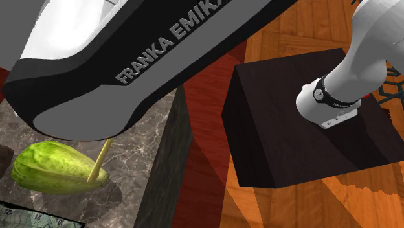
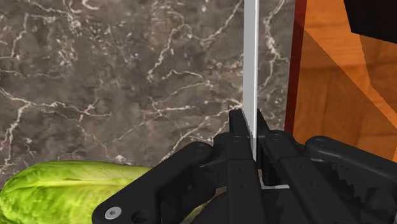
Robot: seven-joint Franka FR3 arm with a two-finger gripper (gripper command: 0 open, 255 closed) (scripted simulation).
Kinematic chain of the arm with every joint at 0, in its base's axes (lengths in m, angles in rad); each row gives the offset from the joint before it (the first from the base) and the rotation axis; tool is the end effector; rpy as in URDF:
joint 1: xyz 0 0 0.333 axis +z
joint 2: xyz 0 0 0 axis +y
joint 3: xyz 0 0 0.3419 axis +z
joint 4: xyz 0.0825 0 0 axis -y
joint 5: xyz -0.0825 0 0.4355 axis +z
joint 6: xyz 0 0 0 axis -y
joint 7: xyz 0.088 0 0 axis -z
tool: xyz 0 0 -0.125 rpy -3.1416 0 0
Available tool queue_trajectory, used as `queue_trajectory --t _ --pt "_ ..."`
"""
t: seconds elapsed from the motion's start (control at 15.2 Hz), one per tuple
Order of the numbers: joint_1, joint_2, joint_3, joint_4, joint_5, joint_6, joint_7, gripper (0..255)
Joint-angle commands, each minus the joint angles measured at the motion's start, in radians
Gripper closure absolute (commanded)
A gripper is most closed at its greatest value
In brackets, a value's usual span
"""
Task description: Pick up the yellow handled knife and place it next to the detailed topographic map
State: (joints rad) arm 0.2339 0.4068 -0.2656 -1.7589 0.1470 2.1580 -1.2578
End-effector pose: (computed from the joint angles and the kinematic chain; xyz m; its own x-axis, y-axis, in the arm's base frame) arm 0.7056 -0.0007 0.3217 0.3936 0.9191 0.0207 0.9192 -0.3937 0.0023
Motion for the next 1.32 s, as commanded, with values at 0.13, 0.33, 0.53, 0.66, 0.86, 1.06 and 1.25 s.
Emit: queue_trajectory --t 0.13,0.33,0.53,0.66,0.86,1.06,1.25 --pt "0.043 0.061 0.023 0.101 0.001 -0.037 0.076 255" --pt "0.074 0.115 0.040 0.188 0.002 -0.068 0.131 255" --pt "0.103 0.178 0.055 0.292 0.002 -0.108 0.185 255" --pt "0.120 0.226 0.064 0.373 0.003 -0.139 0.220 255" --pt "0.143 0.312 0.077 0.518 0.003 -0.197 0.272 255" --pt "0.161 0.422 0.090 0.709 0.004 -0.276 0.324 255" --pt "0.166 0.585 0.104 1.001 0.005 -0.400 0.377 255"
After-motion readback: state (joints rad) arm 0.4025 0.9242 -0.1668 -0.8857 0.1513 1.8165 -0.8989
